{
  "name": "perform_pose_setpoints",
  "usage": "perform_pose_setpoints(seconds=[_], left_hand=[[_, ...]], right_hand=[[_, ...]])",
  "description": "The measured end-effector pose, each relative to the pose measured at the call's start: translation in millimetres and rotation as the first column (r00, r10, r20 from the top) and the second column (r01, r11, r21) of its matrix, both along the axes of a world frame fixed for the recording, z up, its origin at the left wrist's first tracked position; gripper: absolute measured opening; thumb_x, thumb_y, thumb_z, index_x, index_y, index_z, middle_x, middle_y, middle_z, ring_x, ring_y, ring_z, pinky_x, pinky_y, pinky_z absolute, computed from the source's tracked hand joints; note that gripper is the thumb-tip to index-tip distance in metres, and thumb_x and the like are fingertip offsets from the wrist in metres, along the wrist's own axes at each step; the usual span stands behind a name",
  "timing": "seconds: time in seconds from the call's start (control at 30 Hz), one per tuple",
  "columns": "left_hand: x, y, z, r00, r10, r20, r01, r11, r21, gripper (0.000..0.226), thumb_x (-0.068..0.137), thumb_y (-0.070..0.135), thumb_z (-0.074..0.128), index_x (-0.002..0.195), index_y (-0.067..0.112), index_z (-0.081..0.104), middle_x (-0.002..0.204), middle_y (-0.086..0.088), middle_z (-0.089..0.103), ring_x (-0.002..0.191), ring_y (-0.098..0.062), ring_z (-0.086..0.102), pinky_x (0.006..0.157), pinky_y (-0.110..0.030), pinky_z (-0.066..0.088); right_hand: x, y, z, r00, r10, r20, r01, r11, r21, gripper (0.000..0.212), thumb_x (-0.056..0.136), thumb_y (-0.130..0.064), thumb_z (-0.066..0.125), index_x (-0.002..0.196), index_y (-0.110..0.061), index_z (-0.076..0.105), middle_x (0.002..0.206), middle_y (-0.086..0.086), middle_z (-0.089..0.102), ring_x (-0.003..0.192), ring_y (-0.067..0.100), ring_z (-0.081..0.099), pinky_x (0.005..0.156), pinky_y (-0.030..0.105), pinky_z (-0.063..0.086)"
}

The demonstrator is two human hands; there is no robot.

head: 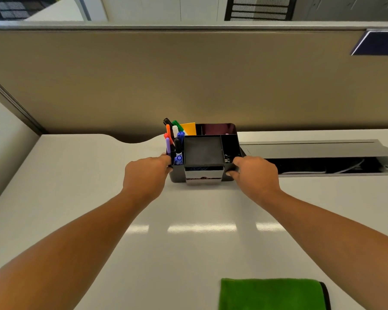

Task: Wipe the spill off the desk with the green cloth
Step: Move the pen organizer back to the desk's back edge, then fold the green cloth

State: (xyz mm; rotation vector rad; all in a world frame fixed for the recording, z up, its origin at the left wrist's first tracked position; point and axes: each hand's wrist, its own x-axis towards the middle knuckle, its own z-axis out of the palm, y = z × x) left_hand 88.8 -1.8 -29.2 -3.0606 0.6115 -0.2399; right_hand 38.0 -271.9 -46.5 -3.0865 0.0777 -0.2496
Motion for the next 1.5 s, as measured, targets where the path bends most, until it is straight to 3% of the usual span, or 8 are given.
perform_pose_setpoints(seconds=[0.27,0.47,0.7,1.03,1.17,1.27,1.4,1.5], left_hand=[[-40,-1,3,0.979,0.141,-0.147,-0.185,0.918,-0.352,0.055,0.088,0.036,0.065,0.139,0.032,0.044,0.151,0.005,0.041,0.122,-0.022,0.056,0.079,-0.031,0.052],[-201,10,-18,0.883,0.065,-0.464,-0.424,0.535,-0.731,0.057,0.083,0.038,0.070,0.134,0.031,0.047,0.133,0.016,0.054,0.112,-0.001,0.056,0.085,-0.026,0.051],[-358,24,-31,0.581,-0.023,-0.814,-0.737,0.409,-0.538,0.048,0.081,0.034,0.072,0.124,0.033,0.051,0.115,0.021,0.061,0.099,0.003,0.061,0.071,-0.014,0.046],[-420,-29,-7,0.377,-0.058,-0.924,-0.906,0.183,-0.381,0.043,0.079,0.033,0.075,0.116,0.031,0.053,0.111,0.016,0.062,0.090,0.004,0.064,0.071,-0.017,0.047],[-443,-59,-4,0.103,-0.114,-0.988,-0.994,0.007,-0.105,0.046,0.076,0.041,0.076,0.109,0.015,0.059,0.105,-0.003,0.067,0.092,-0.015,0.067,0.076,-0.039,0.057],[-450,-87,-2,-0.004,-0.104,-0.995,-0.993,-0.118,0.016,0.044,0.083,0.053,0.064,0.095,0.011,0.061,0.105,-0.012,0.065,0.095,-0.024,0.064,0.080,-0.044,0.055],[-460,-115,-3,0.127,0.184,-0.975,-0.968,-0.193,-0.163,0.056,0.086,0.055,0.057,0.119,0.010,0.053,0.099,-0.004,0.062,0.087,-0.016,0.058,0.076,-0.036,0.046],[-456,-124,-8,0.165,0.261,-0.951,-0.943,-0.241,-0.230,0.061,0.082,0.049,0.067,0.127,0.010,0.048,0.105,0.000,0.061,0.092,-0.015,0.058,0.076,-0.032,0.040]], right_hand=[[-32,6,16,0.985,-0.155,-0.073,0.172,0.898,0.405,0.073,0.080,-0.034,0.080,0.139,-0.039,0.038,0.124,-0.001,0.065,0.095,0.029,0.067,0.071,0.036,0.051],[-192,-20,-3,0.882,-0.393,-0.262,0.463,0.613,0.640,0.058,0.081,-0.044,0.077,0.132,-0.038,0.050,0.123,-0.013,0.060,0.095,0.015,0.065,0.074,0.030,0.048],[-336,-19,-18,0.574,-0.589,-0.569,0.801,0.260,0.538,0.065,0.083,-0.032,0.078,0.139,-0.018,0.049,0.128,0.005,0.062,0.110,0.022,0.060,0.090,0.037,0.047],[-336,9,-2,0.480,-0.251,-0.840,0.787,-0.300,0.539,0.034,0.088,-0.026,0.074,0.116,-0.008,0.068,0.097,0.012,0.078,0.084,0.032,0.075,0.067,0.038,0.060],[-347,22,6,0.525,-0.021,-0.851,0.714,-0.533,0.454,0.023,0.089,-0.026,0.070,0.110,-0.016,0.071,0.099,0.011,0.080,0.086,0.032,0.077,0.064,0.043,0.063],[-360,33,4,0.543,0.101,-0.834,0.775,-0.443,0.451,0.026,0.094,-0.028,0.066,0.117,-0.013,0.068,0.107,0.010,0.078,0.094,0.028,0.076,0.076,0.042,0.062],[-377,6,2,0.548,0.003,-0.837,0.810,0.246,0.532,0.066,0.084,-0.046,0.075,0.129,-0.001,0.058,0.116,0.016,0.072,0.105,0.033,0.070,0.085,0.049,0.057],[-368,-35,7,0.778,-0.172,-0.604,0.571,0.594,0.567,0.077,0.077,-0.047,0.079,0.137,-0.014,0.045,0.130,0.006,0.058,0.113,0.023,0.060,0.090,0.039,0.050]])
